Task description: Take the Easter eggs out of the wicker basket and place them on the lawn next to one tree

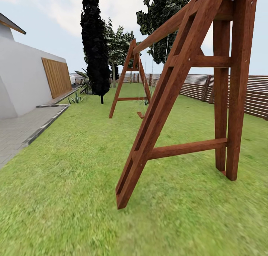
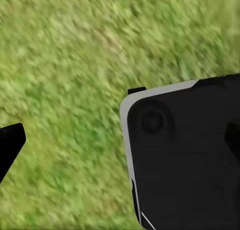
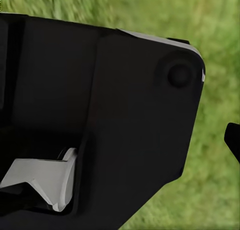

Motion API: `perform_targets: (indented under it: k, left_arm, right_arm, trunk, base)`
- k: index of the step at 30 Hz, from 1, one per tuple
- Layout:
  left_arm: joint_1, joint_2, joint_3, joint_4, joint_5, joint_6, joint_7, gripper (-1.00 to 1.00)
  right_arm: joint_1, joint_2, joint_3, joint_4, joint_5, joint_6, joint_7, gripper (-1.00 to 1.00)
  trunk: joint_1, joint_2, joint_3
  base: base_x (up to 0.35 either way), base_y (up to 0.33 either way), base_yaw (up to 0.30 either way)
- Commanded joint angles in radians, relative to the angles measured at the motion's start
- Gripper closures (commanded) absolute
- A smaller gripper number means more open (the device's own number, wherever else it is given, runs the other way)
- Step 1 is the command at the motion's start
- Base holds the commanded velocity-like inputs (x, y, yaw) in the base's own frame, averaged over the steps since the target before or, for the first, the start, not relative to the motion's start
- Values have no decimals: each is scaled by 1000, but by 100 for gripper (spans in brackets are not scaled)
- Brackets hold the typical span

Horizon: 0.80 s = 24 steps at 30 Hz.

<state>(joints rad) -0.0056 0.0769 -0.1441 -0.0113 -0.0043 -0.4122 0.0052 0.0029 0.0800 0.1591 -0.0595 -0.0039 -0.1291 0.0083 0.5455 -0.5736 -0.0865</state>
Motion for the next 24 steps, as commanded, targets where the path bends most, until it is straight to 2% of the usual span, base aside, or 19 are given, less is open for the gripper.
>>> perform_targets:
  k: [1,6,12,24]
  left_arm:
    - [-1,0,-4,1,1,-3,0,-100]
    - [-1,0,-3,0,1,-3,0,-100]
    - [-1,0,-2,1,1,-2,-5,-100]
    - [-1,2,-5,1,0,-2,-7,-100]
  right_arm:
    - [0,0,3,-2,0,-2,1,-100]
    - [0,1,3,-6,1,-1,1,-100]
    - [0,2,3,-8,1,-1,1,-100]
    - [0,6,3,-11,1,-1,1,-100]
  trunk:
    - [0,-1,-2]
    - [0,-1,-2]
    - [0,-1,-2]
    - [0,-1,-2]
  base:
    - [0,0,0]
    - [0,0,60]
    - [19,36,193]
    - [124,248,242]
